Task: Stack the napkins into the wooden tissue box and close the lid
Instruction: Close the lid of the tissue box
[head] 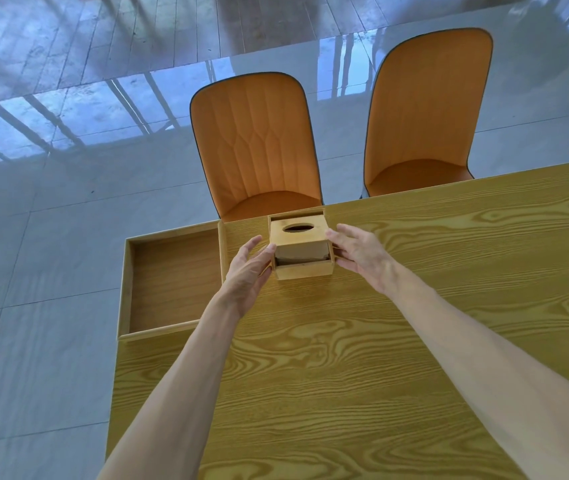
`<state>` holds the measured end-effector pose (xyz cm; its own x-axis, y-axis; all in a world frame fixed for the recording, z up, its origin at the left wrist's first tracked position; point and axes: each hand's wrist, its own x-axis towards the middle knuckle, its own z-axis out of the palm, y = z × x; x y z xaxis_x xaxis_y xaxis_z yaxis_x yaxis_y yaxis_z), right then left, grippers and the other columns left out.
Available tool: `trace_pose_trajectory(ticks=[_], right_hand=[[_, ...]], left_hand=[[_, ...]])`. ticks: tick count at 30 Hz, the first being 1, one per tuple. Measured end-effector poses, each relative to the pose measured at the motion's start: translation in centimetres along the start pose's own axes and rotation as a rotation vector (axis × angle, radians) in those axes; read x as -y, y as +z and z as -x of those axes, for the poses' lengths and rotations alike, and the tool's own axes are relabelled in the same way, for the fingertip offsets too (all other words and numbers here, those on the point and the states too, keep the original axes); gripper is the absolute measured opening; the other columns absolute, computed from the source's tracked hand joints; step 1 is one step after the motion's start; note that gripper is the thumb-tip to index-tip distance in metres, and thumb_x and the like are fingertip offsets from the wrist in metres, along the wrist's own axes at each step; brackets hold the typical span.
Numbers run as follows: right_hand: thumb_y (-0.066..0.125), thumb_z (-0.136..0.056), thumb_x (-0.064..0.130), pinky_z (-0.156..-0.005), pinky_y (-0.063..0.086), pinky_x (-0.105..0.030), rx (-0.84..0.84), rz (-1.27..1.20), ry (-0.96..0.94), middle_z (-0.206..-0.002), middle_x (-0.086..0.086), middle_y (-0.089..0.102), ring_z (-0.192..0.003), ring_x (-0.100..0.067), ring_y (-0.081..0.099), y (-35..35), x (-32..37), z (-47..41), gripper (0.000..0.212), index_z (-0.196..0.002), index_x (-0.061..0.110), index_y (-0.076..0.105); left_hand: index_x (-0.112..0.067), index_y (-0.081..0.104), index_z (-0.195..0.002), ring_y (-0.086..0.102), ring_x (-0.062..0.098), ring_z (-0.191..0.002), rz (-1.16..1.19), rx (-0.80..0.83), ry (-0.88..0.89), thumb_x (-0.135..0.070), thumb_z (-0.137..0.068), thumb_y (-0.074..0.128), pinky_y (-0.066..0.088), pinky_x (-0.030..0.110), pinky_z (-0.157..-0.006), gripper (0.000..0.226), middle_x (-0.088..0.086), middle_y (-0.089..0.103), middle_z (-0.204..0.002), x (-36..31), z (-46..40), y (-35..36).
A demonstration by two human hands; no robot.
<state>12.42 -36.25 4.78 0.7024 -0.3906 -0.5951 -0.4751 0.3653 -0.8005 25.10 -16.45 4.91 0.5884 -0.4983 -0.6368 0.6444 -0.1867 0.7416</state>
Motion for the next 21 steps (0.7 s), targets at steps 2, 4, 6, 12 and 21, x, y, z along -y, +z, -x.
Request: trace_pose_trajectory(ticks=[2, 4, 6, 12, 21], right_hand=[[0.076, -0.082, 0.041, -0.101, 0.047, -0.035, -0.017, -0.005, -0.001, -0.146, -0.009, 0.052, -0.129, -0.023, 0.053, 0.0, -0.4, -0.1, 0.081, -0.149, 0.015, 0.038], [0.077, -0.082, 0.038, -0.098, 0.049, -0.032, -0.046, -0.009, -0.010, -0.142, -0.008, 0.055, -0.125, -0.021, 0.057, 0.1, -0.8, -0.1, 0.076, -0.146, 0.015, 0.043], [0.078, -0.082, 0.035, -0.096, 0.050, -0.031, -0.071, -0.007, -0.018, -0.137, -0.008, 0.059, -0.121, -0.020, 0.060, 0.3, -1.1, -0.2, 0.071, -0.142, 0.015, 0.047], [0.078, -0.084, 0.021, -0.099, 0.052, -0.033, -0.135, -0.038, -0.032, -0.122, -0.006, 0.070, -0.112, -0.016, 0.066, 0.7, -1.4, 0.1, 0.055, -0.133, 0.012, 0.057], [0.080, -0.080, 0.008, -0.092, 0.056, -0.029, -0.210, -0.037, -0.072, -0.115, -0.009, 0.073, -0.102, -0.017, 0.071, 1.1, -1.9, 0.0, 0.047, -0.124, 0.007, 0.063]], left_hand=[[-0.025, 0.047, -0.144, 0.059, 0.021, -0.130, -0.010, -0.001, 0.010, -0.020, -0.091, 0.073, 0.038, 0.040, -0.118, 0.059, 0.009, 0.061, -0.142, 0.4, 0.1, -0.2], [-0.023, 0.048, -0.144, 0.059, 0.021, -0.129, -0.009, -0.014, 0.022, -0.018, -0.091, 0.072, 0.041, 0.036, -0.116, 0.058, 0.009, 0.059, -0.143, 0.6, 0.3, -0.1], [-0.021, 0.049, -0.144, 0.061, 0.020, -0.126, -0.004, -0.027, 0.034, -0.015, -0.092, 0.071, 0.045, 0.032, -0.110, 0.057, 0.009, 0.060, -0.142, 0.8, 0.5, 0.1], [-0.022, 0.054, -0.138, 0.066, 0.018, -0.116, -0.014, -0.075, 0.049, -0.011, -0.090, 0.074, 0.047, 0.034, -0.109, 0.054, 0.011, 0.064, -0.136, 1.4, 0.5, 0.2], [-0.022, 0.057, -0.135, 0.065, 0.023, -0.119, -0.030, -0.126, 0.049, -0.006, -0.086, 0.076, 0.051, 0.040, -0.106, 0.055, 0.011, 0.064, -0.135, 2.0, -0.2, 0.0]])
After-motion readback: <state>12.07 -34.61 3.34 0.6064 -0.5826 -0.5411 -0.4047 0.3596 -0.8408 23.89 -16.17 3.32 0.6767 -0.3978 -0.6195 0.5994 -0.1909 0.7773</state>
